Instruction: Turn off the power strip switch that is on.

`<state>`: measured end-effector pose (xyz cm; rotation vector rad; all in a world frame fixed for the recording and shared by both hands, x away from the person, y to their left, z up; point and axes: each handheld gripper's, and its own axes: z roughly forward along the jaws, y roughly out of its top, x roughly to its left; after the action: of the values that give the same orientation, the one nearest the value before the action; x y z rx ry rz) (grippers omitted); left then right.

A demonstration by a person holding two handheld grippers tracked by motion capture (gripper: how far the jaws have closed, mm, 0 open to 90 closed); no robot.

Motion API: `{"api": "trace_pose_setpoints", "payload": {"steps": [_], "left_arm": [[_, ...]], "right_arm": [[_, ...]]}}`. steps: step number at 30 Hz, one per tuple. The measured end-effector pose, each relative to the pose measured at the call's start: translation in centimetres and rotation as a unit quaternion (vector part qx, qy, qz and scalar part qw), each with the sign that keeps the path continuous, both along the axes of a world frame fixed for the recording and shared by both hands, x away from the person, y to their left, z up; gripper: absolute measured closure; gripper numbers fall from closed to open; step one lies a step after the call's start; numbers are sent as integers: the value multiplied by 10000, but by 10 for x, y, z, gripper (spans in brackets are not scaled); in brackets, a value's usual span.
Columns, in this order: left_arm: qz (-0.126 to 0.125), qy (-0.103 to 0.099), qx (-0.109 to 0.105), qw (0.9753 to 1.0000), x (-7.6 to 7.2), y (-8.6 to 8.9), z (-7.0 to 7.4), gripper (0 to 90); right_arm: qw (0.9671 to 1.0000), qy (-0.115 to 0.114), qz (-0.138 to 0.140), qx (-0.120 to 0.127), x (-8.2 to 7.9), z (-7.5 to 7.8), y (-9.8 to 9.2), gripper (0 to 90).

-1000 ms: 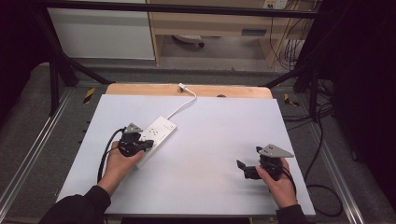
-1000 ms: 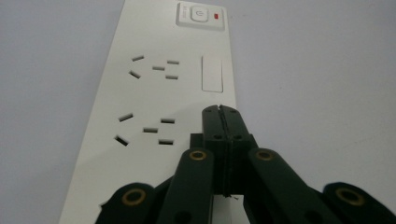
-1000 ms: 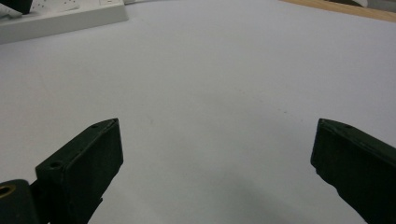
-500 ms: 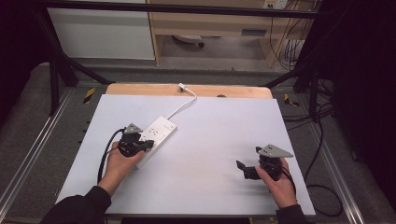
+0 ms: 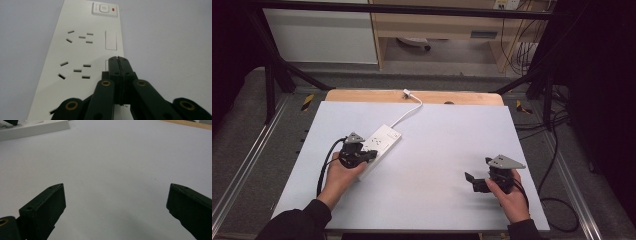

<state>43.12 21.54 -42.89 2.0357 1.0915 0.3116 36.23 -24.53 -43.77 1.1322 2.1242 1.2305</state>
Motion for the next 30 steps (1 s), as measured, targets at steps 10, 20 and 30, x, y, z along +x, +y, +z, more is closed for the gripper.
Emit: {"api": "trace_pose_setpoints", "payload": {"steps": [10, 20, 30], "left_arm": [[4, -4, -28, 10000, 0, 0, -1, 900], [2, -6, -1, 10000, 0, 0, 0, 900], [0, 66, -23, 10000, 0, -1, 0, 900]], "right_arm": [[10000, 4, 0, -1, 0, 0, 1, 28], [10000, 14, 18, -26, 0, -1, 1, 28], [10000, 20, 45, -41, 0, -1, 2, 28]]}}
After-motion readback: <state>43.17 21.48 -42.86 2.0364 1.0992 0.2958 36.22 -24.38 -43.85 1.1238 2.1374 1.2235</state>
